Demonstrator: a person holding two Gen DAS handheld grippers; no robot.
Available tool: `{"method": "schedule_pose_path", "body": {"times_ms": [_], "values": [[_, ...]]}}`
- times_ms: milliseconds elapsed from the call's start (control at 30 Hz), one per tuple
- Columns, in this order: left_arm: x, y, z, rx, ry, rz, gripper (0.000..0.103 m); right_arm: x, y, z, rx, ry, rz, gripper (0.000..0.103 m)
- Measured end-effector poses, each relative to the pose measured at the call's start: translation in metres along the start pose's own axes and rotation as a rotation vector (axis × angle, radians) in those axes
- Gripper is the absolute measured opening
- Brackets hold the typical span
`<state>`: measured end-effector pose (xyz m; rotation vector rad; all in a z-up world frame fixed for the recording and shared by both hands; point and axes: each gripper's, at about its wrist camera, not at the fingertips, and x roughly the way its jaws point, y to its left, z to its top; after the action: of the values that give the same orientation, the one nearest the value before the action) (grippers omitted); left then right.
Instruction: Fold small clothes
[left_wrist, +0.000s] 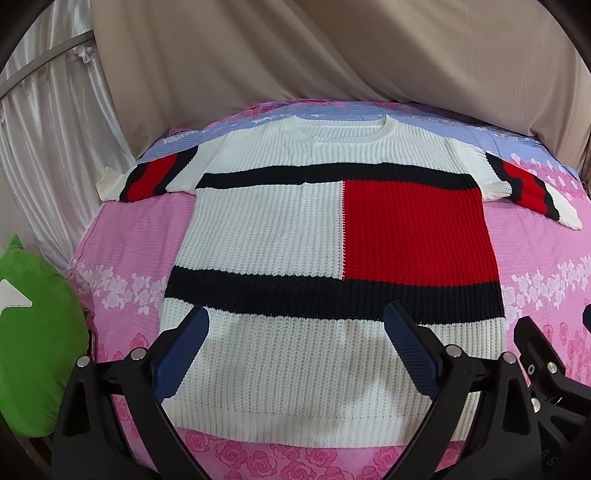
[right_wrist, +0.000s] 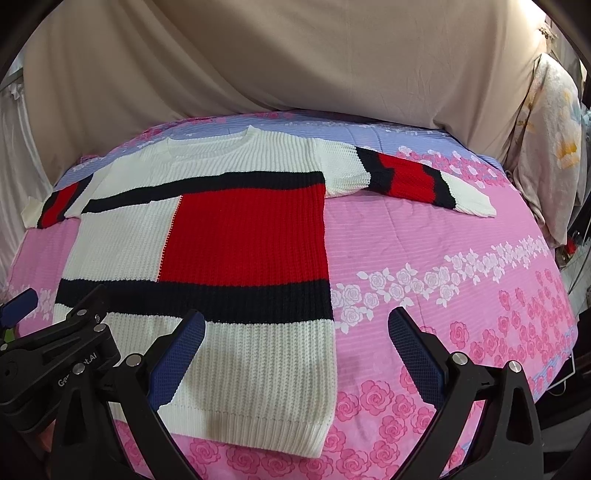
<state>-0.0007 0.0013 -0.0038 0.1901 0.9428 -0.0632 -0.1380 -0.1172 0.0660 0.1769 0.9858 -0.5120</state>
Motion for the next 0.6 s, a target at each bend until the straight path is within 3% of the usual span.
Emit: {"method": "schedule_pose_path", "body": {"times_ms": [600], "values": [[0.0047,0.0019,-0.0007,-0.001,0.017,0.011,0.093,0.0026,0.0013,-0.0027,-0.002,0.012,0.003,0.098]]}}
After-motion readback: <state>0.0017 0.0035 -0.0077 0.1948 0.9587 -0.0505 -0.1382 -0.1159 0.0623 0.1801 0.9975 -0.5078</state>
